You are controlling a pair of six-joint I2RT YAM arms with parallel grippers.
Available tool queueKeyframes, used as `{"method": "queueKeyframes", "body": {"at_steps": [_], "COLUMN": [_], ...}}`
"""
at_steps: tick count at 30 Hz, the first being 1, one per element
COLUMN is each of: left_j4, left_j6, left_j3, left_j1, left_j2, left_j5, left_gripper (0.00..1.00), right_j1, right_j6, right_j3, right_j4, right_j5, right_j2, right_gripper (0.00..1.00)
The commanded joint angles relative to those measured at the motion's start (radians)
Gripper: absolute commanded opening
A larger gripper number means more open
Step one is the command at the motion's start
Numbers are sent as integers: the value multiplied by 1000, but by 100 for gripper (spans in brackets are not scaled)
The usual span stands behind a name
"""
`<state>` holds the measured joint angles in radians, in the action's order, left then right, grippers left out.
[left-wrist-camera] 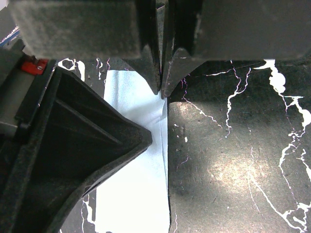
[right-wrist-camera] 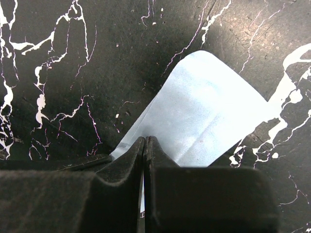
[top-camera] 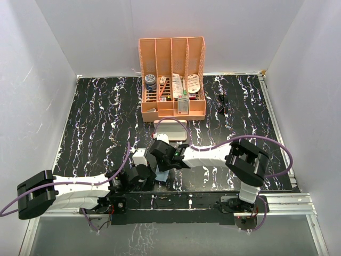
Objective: Organize the sunglasses
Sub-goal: Adjust the glasses cleaning cloth at the center of the board.
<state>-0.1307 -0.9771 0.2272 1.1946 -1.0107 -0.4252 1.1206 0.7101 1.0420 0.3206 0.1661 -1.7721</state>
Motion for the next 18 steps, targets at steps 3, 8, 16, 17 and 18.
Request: {"method": "queueKeyframes", "body": {"at_steps": [3, 8, 16, 17, 18], "left_j4": [22, 28, 28, 28, 26], "left_j6": [5, 3, 0, 0, 1], "left_j3": [-20, -21, -23, -23, -23], "left_j1": [4, 5, 5, 5, 5], "left_j2": [3, 7, 10, 10, 10], "left_j5": [3, 5, 7, 6, 6], "left_gripper": [0, 0, 0, 0, 0], "right_j1": [-3, -16, -41, -45, -57], "right_j6": [14, 20, 19, 19, 17], "right_j3": [25, 27, 25, 22, 17], "right_j4": [29, 26, 20, 19, 12], "right_j5": [95, 121, 130, 131, 128], "right_j2": [-54, -62, -78, -78, -81], "right_gripper": [0, 0, 0, 0, 0]}}
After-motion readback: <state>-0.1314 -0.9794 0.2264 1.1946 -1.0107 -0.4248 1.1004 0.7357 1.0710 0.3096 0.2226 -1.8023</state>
